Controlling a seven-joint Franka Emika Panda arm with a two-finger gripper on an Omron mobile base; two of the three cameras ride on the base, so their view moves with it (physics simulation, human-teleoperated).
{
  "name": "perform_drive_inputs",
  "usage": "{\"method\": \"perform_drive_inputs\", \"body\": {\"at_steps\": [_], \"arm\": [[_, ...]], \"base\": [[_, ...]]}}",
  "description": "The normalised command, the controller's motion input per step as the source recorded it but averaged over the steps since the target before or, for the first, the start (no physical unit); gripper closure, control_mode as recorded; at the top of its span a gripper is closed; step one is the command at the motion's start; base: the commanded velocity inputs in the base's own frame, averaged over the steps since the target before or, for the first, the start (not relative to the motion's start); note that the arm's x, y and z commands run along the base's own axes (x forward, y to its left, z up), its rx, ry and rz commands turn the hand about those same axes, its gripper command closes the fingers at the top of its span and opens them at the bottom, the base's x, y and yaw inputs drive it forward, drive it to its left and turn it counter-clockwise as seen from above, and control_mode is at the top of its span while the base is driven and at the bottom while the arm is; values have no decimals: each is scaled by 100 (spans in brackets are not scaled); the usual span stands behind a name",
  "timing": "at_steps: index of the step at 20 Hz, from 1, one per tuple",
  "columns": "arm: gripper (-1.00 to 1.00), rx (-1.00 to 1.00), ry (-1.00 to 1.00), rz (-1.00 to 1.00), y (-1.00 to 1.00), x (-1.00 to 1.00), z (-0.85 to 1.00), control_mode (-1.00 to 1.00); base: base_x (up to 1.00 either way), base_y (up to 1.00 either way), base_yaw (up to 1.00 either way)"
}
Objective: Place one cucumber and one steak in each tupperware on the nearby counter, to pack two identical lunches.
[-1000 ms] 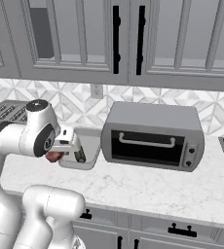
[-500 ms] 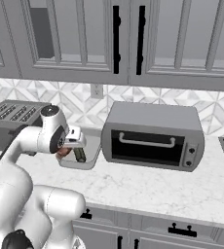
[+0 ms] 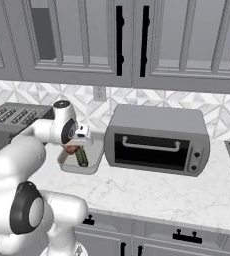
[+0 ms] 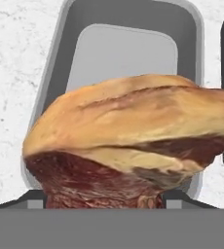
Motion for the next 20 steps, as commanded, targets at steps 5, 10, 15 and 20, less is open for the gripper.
{"method": "perform_drive_inputs", "body": {"at_steps": [5,10,15,20], "arm": [[100,0,-4,0,0,52,-54,-100],[100,0,4,1,-2,93,-3,-100],[100,0,9,7,-15,35,-12,-100],[100,0,0,7,-1,0,-13,-100]], "base": [[0,0,0],[0,0,0],[0,0,0],[0,0,0]]}}
